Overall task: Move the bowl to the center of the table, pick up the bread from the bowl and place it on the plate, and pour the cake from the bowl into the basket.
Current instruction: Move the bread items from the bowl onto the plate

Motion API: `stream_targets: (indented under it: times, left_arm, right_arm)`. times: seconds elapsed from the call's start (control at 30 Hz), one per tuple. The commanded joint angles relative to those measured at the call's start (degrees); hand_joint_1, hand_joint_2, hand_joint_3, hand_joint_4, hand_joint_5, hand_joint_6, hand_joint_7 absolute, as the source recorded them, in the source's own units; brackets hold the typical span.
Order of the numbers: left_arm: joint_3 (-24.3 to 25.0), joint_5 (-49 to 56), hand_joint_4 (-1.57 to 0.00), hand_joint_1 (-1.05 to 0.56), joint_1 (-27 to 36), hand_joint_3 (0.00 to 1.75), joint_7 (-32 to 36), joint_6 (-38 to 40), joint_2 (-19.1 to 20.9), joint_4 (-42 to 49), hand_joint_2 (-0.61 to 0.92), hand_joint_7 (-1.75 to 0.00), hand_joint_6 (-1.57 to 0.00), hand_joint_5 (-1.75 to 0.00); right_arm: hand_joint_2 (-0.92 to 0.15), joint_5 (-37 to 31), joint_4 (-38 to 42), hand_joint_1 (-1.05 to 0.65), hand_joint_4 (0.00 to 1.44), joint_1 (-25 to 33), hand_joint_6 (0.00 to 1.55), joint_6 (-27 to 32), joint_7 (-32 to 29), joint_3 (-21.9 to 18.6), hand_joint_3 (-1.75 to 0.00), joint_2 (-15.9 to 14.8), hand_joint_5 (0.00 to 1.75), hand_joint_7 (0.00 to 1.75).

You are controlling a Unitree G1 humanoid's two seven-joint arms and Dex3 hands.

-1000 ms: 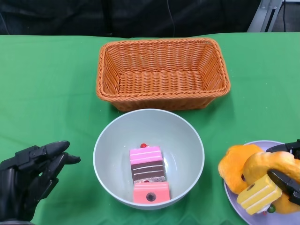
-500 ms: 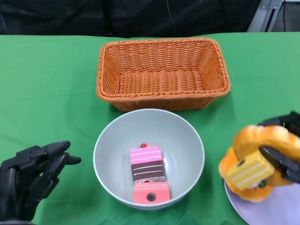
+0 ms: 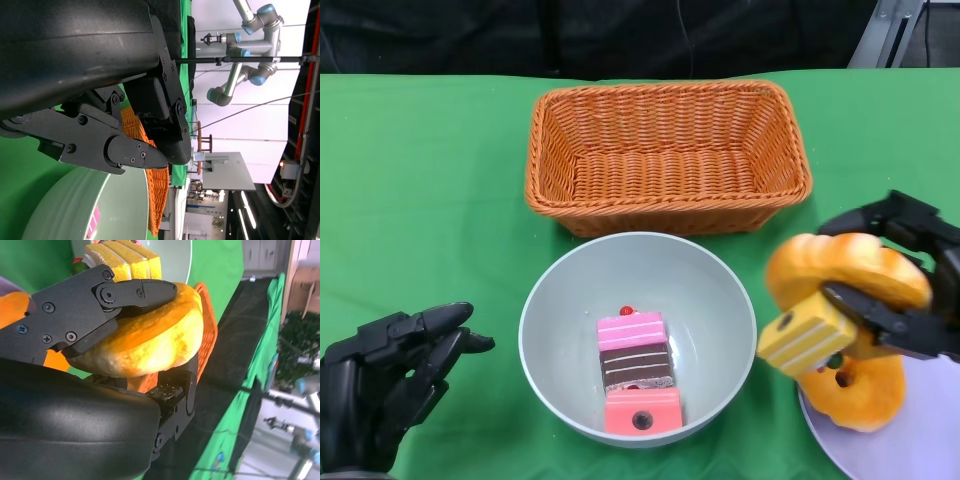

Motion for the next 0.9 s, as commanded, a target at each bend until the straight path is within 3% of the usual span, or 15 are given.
stream_targets:
  times: [0.03,0.63,0.8,0.9]
  left_arm:
    - [0.36,-0.21,-0.89,-0.30,-0.22,0.16,0.65,-0.38,0.64,-0.03,0.92,-0.01,-1.29,-0.93]
    - [-0.01,0.76,-0.88,-0.32,0.05,0.16,1.64,-0.71,0.31,0.01,0.92,-0.01,-1.29,-0.94]
    - [-0.04,0.64,-0.88,-0.31,0.12,0.15,1.59,-0.93,0.08,-0.19,0.92,-0.01,-1.28,-0.94]
    - [-0.03,0.52,-0.88,-0.31,0.13,0.16,1.24,-1.10,0.10,-0.05,0.92,-0.01,-1.28,-0.94]
  right_arm:
    - [-0.92,-0.32,-1.11,-0.17,0.68,-1.71,0.57,-0.35,-0.13,1.38,-0.44,0.89,1.71,1.47]
    - [-0.91,-5.72,3.14,-0.19,0.73,-5.12,0.64,-5.58,-0.57,7.35,-0.35,4.22,1.67,1.34]
    - [-0.92,-8.94,6.80,-0.16,0.76,-6.41,0.65,-9.82,-1.19,9.64,-0.35,5.47,1.66,1.32]
    - [-0.91,-13.35,11.84,-0.18,0.75,-8.19,0.67,-15.80,-3.43,11.71,-0.33,6.09,1.68,1.31]
